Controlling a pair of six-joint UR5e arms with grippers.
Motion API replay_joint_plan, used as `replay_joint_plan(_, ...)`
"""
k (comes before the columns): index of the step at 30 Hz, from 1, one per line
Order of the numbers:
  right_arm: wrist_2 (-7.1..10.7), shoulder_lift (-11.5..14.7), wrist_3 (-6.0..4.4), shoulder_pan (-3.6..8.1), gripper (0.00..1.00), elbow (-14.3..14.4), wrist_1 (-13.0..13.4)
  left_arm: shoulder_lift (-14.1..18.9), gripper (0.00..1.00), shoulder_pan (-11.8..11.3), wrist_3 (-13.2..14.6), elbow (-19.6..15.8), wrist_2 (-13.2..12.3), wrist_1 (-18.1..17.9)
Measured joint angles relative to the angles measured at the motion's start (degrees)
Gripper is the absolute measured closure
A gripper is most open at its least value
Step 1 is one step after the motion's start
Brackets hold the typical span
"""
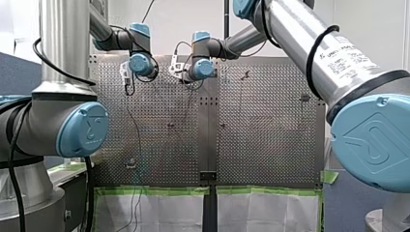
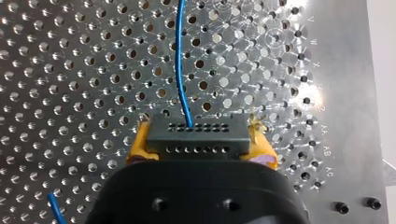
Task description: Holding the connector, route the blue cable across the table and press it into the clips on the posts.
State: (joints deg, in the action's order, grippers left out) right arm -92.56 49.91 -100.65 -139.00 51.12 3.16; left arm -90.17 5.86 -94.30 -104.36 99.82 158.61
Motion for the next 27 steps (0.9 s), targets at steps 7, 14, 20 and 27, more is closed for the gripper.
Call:
replay_joint_plan(7, 0.01, 0.0, 0.11, 0.0, 1.0, 0.0, 0.0, -2.4, 0.0, 0.6, 0.2, 3.2, 0.8, -0.3)
replay_joint_plan(14, 0.01, -0.1, 0.17, 0.0, 1.0, 0.0, 0.0, -4.9, 0.0, 0.7, 0.2, 5.1, 1.1, -0.7)
replay_joint_plan(20, 0.01, -0.1, 0.17, 0.0, 1.0, 0.0, -0.1, -6.7, 0.0, 0.7, 0.0, 5.4, 1.3, -0.8)
replay_joint_plan(27, 0.01, -0.1, 0.17, 0.0, 1.0, 0.0, -0.1, -6.9, 0.25, 0.7, -1.8, 5.4, 1.3, -1.4)
